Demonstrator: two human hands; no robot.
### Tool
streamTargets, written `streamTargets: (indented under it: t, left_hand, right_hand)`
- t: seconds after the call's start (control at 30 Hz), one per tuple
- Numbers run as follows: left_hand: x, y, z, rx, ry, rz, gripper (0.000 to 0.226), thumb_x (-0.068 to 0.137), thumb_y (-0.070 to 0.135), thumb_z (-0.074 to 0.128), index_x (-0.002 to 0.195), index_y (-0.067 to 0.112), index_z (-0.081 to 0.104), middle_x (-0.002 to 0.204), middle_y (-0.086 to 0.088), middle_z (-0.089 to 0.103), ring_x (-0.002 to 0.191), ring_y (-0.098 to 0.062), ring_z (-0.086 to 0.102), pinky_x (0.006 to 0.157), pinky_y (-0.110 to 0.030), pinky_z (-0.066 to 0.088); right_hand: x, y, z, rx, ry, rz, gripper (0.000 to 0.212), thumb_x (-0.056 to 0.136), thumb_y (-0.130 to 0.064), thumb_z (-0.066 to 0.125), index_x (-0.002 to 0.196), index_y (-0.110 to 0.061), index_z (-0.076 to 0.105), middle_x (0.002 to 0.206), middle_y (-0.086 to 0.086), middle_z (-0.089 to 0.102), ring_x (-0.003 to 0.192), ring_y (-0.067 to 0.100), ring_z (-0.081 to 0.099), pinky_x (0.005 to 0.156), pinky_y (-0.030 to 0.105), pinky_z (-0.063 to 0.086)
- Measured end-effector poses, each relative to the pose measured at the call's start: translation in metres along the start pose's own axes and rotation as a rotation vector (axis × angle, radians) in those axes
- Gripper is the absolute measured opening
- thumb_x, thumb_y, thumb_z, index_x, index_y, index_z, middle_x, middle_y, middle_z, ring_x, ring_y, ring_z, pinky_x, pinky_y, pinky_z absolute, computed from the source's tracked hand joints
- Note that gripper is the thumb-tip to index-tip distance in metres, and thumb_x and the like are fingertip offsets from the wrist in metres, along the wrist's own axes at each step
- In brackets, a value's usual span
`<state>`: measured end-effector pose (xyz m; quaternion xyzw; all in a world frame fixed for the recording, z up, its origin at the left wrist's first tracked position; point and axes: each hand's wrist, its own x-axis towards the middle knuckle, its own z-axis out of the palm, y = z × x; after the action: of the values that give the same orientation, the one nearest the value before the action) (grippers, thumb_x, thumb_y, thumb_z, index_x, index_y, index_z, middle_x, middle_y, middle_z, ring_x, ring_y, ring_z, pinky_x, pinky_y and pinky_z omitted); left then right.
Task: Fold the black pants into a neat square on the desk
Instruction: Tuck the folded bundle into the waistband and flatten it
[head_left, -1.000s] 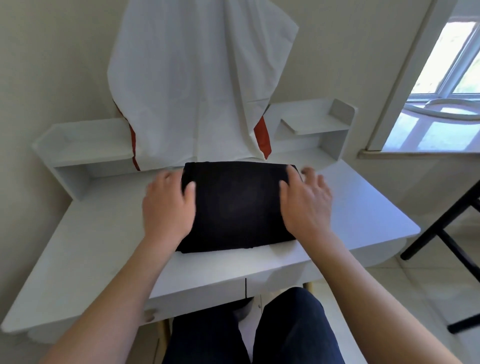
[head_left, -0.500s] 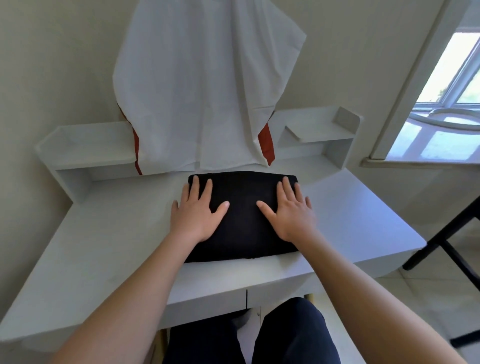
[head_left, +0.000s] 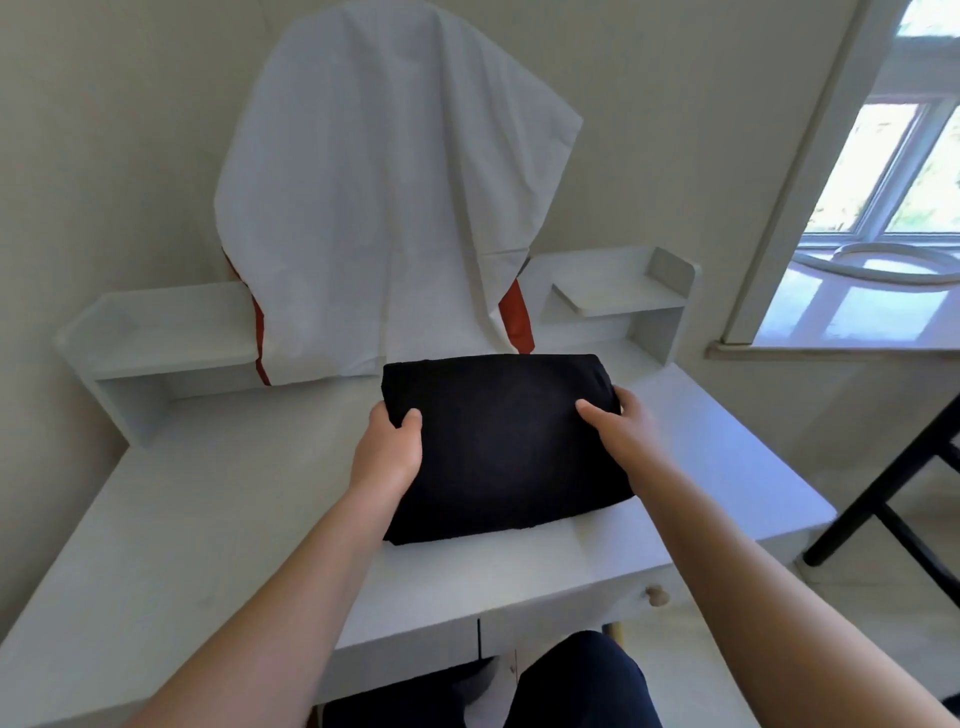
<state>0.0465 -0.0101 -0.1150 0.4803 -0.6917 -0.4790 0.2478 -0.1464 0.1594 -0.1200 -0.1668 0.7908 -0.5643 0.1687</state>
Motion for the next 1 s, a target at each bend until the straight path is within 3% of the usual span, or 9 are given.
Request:
streamTargets:
  t: [0.23, 0.5, 0.63, 0.83, 1.0]
  left_hand:
    - [0.005, 0.046, 0.062, -0.067, -0.081, 0.019, 0.046, 0.100, 0.027, 0.034, 0.146, 0.020, 0.032, 0.139, -0.007, 0.049, 0.122, -0.032, 0.049, 0.104, -0.047, 0.039]
    - [0.021, 0.072, 0.114, -0.127, -0.142, -0.067, 0.043, 0.100, 0.020, 0.029, 0.142, 0.017, 0.039, 0.136, -0.009, 0.051, 0.118, -0.031, 0.051, 0.104, -0.045, 0.040]
    - [0.030, 0.077, 0.129, -0.103, -0.122, -0.081, 0.043, 0.101, 0.020, 0.029, 0.142, 0.015, 0.039, 0.138, -0.010, 0.050, 0.121, -0.032, 0.050, 0.105, -0.044, 0.039]
    - [0.038, 0.072, 0.140, -0.021, -0.132, -0.095, 0.040, 0.102, 0.021, 0.029, 0.141, 0.013, 0.039, 0.136, -0.012, 0.050, 0.121, -0.033, 0.049, 0.102, -0.040, 0.039]
    - [0.043, 0.072, 0.133, -0.046, -0.226, -0.087, 0.042, 0.103, 0.024, 0.030, 0.143, 0.015, 0.037, 0.139, -0.010, 0.048, 0.123, -0.032, 0.048, 0.104, -0.039, 0.038]
  right_hand:
    - [0.052, -0.008, -0.056, -0.005, 0.074, 0.058, 0.037, 0.092, -0.027, 0.058, 0.128, -0.023, 0.056, 0.108, -0.002, 0.061, 0.097, 0.021, 0.057, 0.084, 0.034, 0.042]
    - [0.103, -0.001, -0.089, -0.126, 0.207, 0.191, 0.056, 0.087, -0.036, 0.065, 0.128, -0.007, 0.040, 0.114, 0.007, 0.053, 0.102, 0.030, 0.055, 0.082, 0.037, 0.041]
    - [0.119, 0.001, -0.093, -0.196, 0.204, 0.156, 0.045, 0.085, -0.038, 0.065, 0.116, -0.007, 0.053, 0.109, 0.010, 0.062, 0.094, 0.029, 0.059, 0.078, 0.033, 0.043]
    - [0.125, 0.018, -0.087, -0.337, 0.159, 0.123, 0.040, 0.091, -0.042, 0.057, 0.114, -0.008, 0.057, 0.099, 0.007, 0.060, 0.085, 0.025, 0.054, 0.072, 0.031, 0.038]
    - [0.123, 0.017, -0.083, -0.428, 0.153, 0.097, 0.042, 0.095, -0.043, 0.050, 0.115, -0.007, 0.056, 0.110, 0.011, 0.063, 0.092, 0.028, 0.054, 0.074, 0.032, 0.037]
